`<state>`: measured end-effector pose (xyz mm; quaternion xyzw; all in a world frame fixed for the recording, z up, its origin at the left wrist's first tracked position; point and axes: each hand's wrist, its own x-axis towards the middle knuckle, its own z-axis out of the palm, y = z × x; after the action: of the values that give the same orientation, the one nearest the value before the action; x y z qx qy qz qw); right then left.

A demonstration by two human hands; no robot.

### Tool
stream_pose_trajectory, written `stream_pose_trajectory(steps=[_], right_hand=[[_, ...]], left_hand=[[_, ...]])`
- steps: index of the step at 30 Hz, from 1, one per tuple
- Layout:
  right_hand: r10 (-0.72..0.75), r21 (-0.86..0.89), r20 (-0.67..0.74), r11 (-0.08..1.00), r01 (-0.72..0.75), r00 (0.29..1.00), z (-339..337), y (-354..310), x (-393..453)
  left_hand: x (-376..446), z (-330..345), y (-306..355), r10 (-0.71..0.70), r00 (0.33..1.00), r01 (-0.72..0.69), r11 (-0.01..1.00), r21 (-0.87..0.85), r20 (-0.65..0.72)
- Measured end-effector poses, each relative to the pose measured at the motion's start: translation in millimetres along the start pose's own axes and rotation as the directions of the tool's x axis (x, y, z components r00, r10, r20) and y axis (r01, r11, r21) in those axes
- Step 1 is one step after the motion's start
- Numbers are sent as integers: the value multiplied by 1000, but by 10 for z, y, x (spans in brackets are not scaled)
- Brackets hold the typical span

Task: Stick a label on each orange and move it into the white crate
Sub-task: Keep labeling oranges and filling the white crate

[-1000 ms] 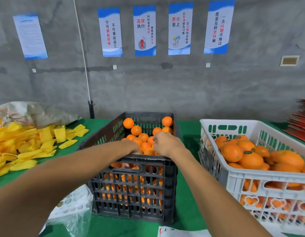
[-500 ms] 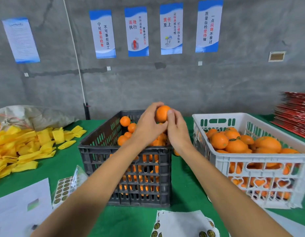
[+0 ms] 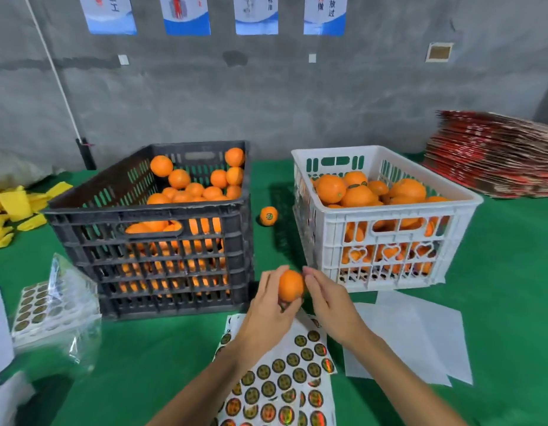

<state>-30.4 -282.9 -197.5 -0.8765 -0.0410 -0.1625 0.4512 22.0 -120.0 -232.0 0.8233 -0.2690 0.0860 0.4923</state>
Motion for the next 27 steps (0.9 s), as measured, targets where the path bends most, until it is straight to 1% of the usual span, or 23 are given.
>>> stream_pose_trajectory(steps=[1,3,5,6,9,11,17,19,21,24,27], right_hand=[[4,-48,54,999,-1,999,-3,102,-75],[19,-120,210,993,7,977,-24,257,-225],[35,-130,345,991,11,938,-72,303,-316],[34,-123,380,992,14,924,-101,298,-336],[-21,-106,458,991,78,889,-110,290,-319],[-35,-128,499,985,114,866,-74,287,-313],[-106,-186,481,958,220,870,-23,329,-322],[-129,-164,451,961,224,883,-4,334,-335],[-125,-83,419,981,175,899,12,345,-351],[-107,97,408,993,74,907,22,353,-371],[-78,170,396,985,10,915,1,328,-366]], left_hand=[[-41,14,-76,-34,999,33,999,-28,-6],[-78,4,-160,-105,993,98,990,-103,-61],[-79,-6,-186,-180,978,164,976,-143,-101],[-78,-2,-186,-201,974,185,971,-148,-103],[-66,-7,-164,-197,976,182,973,-141,-97],[-70,-15,-175,-213,973,198,969,-151,-93],[-81,-13,-175,-249,964,232,958,-165,-89],[-74,-1,-182,-251,963,235,960,-155,-97],[-60,2,-195,-252,962,236,960,-148,-100],[-55,-6,-199,-257,961,241,958,-153,-97],[-58,-12,-182,-265,961,253,956,-150,-71]])
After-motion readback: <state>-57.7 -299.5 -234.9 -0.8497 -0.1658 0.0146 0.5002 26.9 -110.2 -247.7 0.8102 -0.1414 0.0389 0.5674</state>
